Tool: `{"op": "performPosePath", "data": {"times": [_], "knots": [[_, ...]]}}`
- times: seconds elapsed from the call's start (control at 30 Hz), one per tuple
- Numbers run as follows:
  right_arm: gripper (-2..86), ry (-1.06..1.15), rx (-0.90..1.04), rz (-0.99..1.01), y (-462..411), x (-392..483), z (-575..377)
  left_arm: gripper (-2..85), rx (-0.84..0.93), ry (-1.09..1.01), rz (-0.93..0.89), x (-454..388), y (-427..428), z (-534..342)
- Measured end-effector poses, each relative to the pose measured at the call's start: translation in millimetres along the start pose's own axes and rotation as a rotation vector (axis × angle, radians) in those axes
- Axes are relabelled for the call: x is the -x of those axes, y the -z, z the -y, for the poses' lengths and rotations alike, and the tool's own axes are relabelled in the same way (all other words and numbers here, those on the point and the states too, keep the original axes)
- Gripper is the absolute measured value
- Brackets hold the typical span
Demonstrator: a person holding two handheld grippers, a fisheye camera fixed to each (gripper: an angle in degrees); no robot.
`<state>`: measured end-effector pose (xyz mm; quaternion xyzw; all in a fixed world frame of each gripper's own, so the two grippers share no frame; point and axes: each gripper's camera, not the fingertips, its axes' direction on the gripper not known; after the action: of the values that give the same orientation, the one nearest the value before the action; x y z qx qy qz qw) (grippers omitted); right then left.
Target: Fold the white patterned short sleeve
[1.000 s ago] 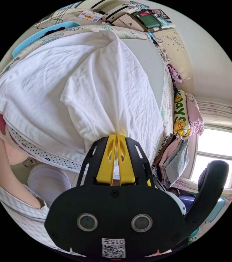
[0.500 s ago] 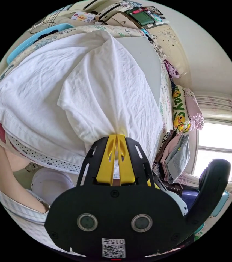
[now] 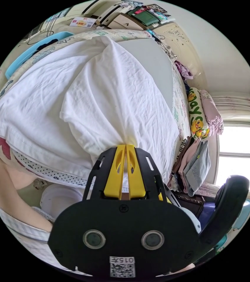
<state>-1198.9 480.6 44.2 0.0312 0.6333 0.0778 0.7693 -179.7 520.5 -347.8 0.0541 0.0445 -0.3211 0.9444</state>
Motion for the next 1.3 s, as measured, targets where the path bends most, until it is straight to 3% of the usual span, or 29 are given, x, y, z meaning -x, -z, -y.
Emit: {"op": "performPosePath", "data": {"times": [0.27, 0.43, 0.63, 0.77, 0.9, 1.07, 1.17, 1.2, 1.3], "knots": [[-0.6, -0.001, -0.028, 0.005, -25, -18, -47, -0.8, -0.017, -0.034, 0.027, -11, 7, -7], [-0.5, -0.277, -0.120, 0.152, -44, -51, -92, -0.8, -0.039, -0.098, 0.067, -21, 15, -13], [-0.6, -0.314, -0.258, 0.252, -73, -77, -139, -0.8, -0.087, -0.262, 0.184, -43, 17, -27], [-0.9, -0.104, -0.371, 0.254, -96, -94, -156, -0.8, -0.066, -0.428, 0.300, -58, 23, -34], [-1.0, 0.095, -0.399, 0.400, -112, -119, -177, -0.7, -0.072, -0.587, 0.424, -57, 44, -51], [-0.8, 0.191, -0.454, 0.684, -108, -155, -206, -0.6, -0.171, -0.673, 0.268, -19, 103, -57], [-0.6, 0.260, -0.694, 0.476, -74, -149, -241, -0.7, -0.266, -0.649, 0.138, 14, 150, -44], [-0.7, 0.249, -0.725, 0.350, -63, -142, -248, -0.7, -0.302, -0.666, 0.095, 26, 169, -39], [-0.8, 0.261, -0.796, 0.266, -46, -128, -252, -0.7, -0.454, -0.768, 0.025, 44, 214, -32]]}}
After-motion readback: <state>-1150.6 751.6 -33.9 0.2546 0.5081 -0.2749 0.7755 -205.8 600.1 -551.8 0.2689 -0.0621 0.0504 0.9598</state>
